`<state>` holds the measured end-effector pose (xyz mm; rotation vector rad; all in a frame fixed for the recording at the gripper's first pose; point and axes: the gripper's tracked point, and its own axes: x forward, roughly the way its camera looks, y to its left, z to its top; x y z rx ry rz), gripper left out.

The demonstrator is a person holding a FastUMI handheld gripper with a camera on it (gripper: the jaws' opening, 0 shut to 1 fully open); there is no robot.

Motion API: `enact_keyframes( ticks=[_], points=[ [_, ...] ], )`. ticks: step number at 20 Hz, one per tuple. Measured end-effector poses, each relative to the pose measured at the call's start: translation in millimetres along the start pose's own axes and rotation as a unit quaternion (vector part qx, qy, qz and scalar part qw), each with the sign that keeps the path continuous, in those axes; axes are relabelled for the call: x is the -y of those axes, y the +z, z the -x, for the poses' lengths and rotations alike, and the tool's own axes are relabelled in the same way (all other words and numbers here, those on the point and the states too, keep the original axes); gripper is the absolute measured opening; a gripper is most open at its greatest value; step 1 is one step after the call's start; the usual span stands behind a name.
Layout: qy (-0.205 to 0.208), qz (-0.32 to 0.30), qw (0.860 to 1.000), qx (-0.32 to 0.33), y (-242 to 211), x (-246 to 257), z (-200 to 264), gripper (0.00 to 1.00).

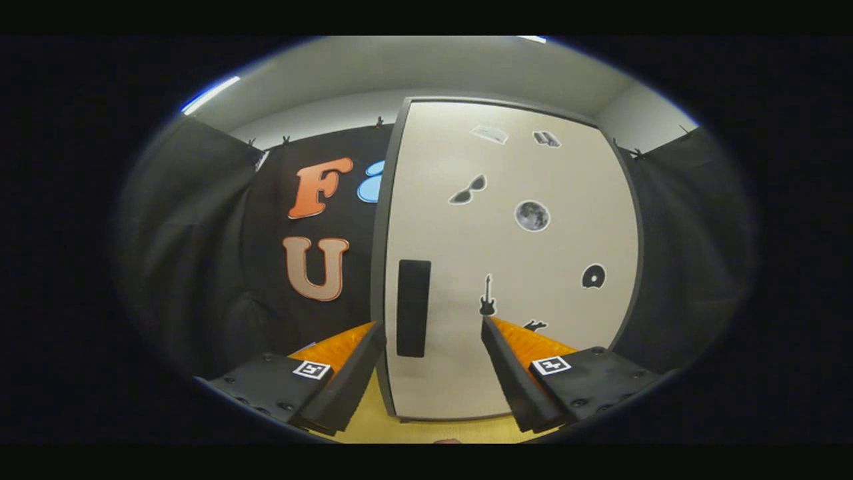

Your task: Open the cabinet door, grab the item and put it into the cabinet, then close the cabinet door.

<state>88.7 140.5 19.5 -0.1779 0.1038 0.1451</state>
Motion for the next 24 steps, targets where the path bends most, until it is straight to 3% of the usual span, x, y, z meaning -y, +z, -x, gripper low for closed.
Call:
enact_keyframes(
  ticks=[8, 17, 24],
  points=[
    [-0.003, 0.021, 1.000, 0.021, 27.8, 71.3, 95.9, 0.95],
    [-0.024, 0.017, 1.000, 0.011, 7.3, 161.7, 159.5, 0.95],
    [-0.006, -0.009, 1.000, 0.013, -13.7, 189.2, 199.3, 0.95]
  ],
)
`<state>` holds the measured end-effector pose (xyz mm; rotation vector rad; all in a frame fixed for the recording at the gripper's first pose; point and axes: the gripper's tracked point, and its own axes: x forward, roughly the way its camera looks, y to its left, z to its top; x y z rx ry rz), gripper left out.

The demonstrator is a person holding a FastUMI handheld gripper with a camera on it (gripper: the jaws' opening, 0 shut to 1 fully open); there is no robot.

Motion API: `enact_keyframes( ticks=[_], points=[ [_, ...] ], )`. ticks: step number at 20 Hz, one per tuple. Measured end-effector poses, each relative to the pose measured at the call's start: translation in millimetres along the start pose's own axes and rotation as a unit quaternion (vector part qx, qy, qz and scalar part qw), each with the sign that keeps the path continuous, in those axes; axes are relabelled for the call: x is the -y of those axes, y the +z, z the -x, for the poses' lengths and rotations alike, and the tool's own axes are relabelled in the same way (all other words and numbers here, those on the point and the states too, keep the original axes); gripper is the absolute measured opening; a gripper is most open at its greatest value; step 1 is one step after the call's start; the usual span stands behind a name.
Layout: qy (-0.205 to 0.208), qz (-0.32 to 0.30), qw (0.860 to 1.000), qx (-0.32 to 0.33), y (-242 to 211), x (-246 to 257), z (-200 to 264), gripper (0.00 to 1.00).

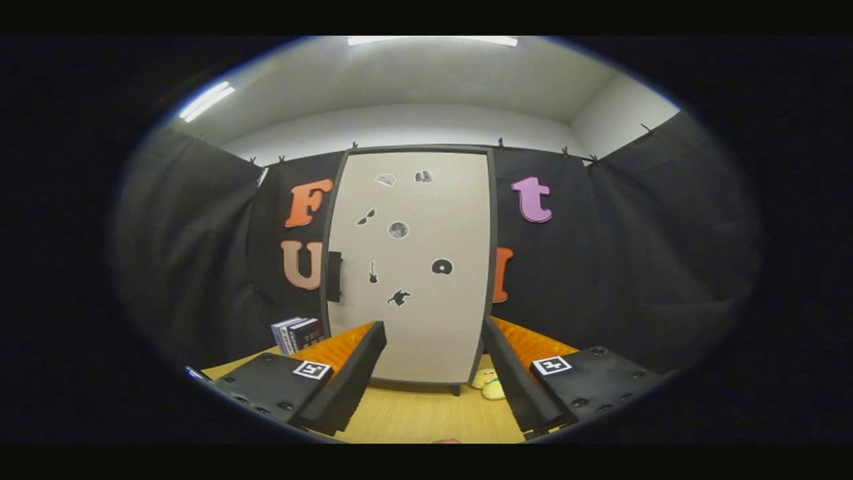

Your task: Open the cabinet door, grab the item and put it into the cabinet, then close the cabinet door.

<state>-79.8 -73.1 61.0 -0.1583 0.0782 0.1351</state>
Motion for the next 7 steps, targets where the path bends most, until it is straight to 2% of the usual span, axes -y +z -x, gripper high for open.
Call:
enact_keyframes(
  ticks=[7],
  points=[
    [0.010, -0.005, 1.000, -0.005, -15.1, 23.6, 17.5, 0.95]
  ],
)
